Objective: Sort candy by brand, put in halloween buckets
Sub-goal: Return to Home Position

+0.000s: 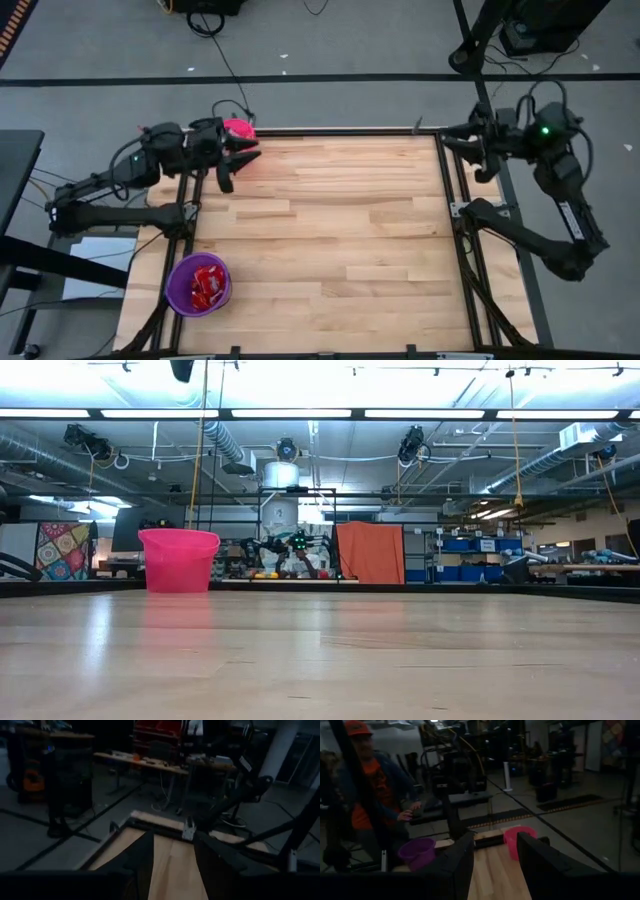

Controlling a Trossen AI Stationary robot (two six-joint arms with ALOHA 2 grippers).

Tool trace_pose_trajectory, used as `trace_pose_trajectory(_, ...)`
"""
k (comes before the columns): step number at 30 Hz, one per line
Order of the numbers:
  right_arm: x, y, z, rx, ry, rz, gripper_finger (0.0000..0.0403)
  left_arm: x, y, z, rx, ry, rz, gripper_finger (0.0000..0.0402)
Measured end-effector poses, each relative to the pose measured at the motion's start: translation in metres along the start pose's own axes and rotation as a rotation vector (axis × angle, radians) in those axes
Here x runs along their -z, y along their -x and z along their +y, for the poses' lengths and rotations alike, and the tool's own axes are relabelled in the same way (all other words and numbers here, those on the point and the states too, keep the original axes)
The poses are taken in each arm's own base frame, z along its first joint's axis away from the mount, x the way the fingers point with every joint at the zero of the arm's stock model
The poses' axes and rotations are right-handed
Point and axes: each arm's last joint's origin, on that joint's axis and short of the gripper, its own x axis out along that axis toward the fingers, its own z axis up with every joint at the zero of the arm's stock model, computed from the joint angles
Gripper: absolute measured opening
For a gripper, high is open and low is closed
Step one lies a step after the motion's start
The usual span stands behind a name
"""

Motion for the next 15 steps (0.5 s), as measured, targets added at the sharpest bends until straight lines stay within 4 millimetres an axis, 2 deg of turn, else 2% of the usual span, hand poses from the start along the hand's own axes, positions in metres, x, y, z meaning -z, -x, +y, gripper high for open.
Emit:
trace_pose_trajectory(7,0.014,0.028,0.027,0.148,-0.027,0.004,0.0162,0.036,0.013,0.004,0.000,0.078,0.003,0.0144)
trace_pose_trajectory(11,0.023,0.046,0.043,0.242,-0.019,-0.018,0.0162,0.049,0.016,0.006,0.008,0.071,-0.040,0.0125)
trace_pose_trajectory(15,0.039,0.057,0.052,0.262,-0.031,-0.047,0.0162,0.065,0.016,0.008,-0.005,0.070,-0.028,0.0099)
